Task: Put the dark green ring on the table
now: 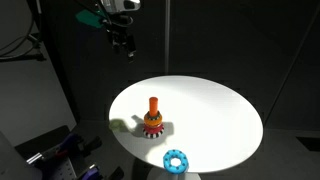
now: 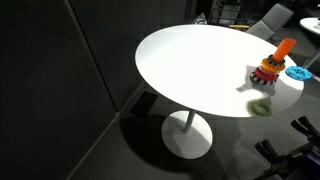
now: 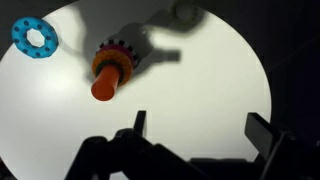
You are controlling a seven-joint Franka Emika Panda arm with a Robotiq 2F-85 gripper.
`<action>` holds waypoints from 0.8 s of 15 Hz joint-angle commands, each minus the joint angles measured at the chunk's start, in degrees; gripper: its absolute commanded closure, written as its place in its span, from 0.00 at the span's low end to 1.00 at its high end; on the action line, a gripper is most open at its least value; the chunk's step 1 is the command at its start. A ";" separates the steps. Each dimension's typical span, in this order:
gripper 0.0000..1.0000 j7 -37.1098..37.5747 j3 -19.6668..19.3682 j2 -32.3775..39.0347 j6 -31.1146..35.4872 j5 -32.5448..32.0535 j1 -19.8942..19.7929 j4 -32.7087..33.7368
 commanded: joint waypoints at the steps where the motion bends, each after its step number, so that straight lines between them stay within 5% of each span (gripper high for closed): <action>1: 0.00 -0.17 0.42 -0.01 -0.19 0.20 -0.50 0.19; 12: 0.00 0.59 -0.12 5.10 2.87 -0.86 -2.51 -0.11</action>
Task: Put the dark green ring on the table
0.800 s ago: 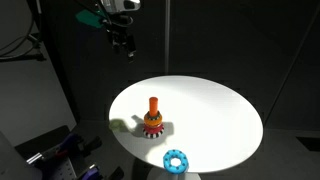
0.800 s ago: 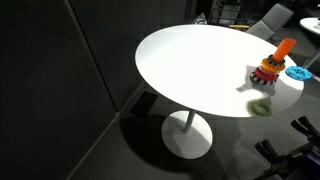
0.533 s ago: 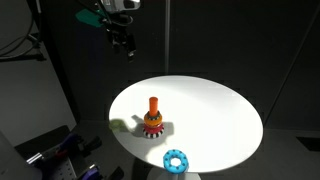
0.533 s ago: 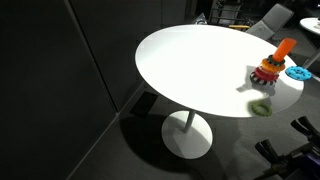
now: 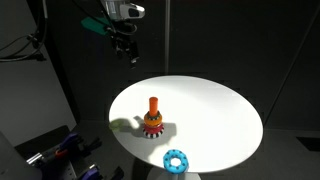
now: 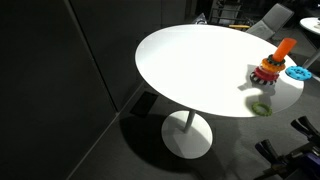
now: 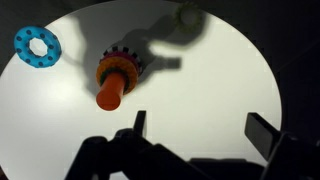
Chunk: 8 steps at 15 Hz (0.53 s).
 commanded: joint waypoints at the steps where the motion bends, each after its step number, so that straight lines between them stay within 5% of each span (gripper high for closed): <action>1: 0.00 0.45 -0.14 3.00 3.33 -1.15 -1.64 -0.57; 8: 0.00 0.41 -0.58 6.83 12.92 -3.56 -4.05 -5.80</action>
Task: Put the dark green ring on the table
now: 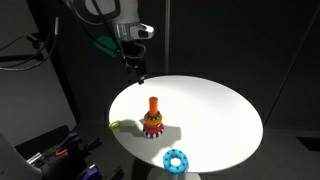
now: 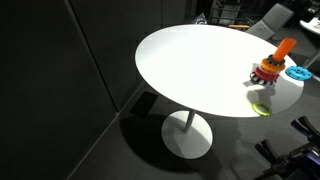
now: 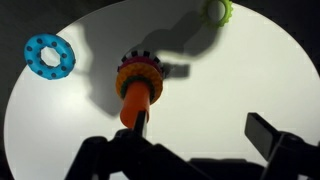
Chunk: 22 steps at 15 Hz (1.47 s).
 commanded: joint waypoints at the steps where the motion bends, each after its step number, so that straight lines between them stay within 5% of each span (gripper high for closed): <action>1: 0.00 0.73 -0.19 1.25 4.99 -2.81 -1.29 -3.03; 13: 0.00 5.59 -1.44 7.04 18.11 -14.06 -6.69 -9.41; 22: 0.00 3.84 -1.86 7.91 17.24 -12.47 -5.96 -9.11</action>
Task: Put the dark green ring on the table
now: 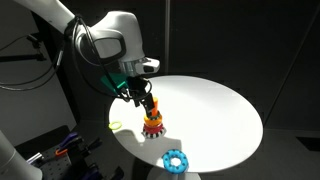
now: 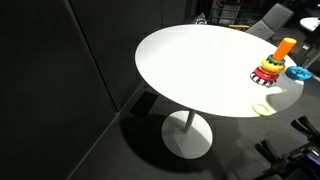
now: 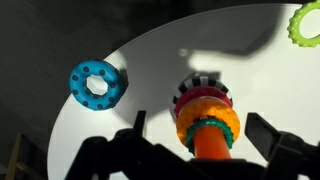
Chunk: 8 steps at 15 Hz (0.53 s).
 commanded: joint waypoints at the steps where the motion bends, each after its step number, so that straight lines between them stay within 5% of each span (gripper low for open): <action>1: 0.00 0.82 -0.19 0.33 0.31 -1.08 0.09 -0.04; 8: 0.00 2.83 -0.26 6.07 6.91 -1.60 0.09 0.63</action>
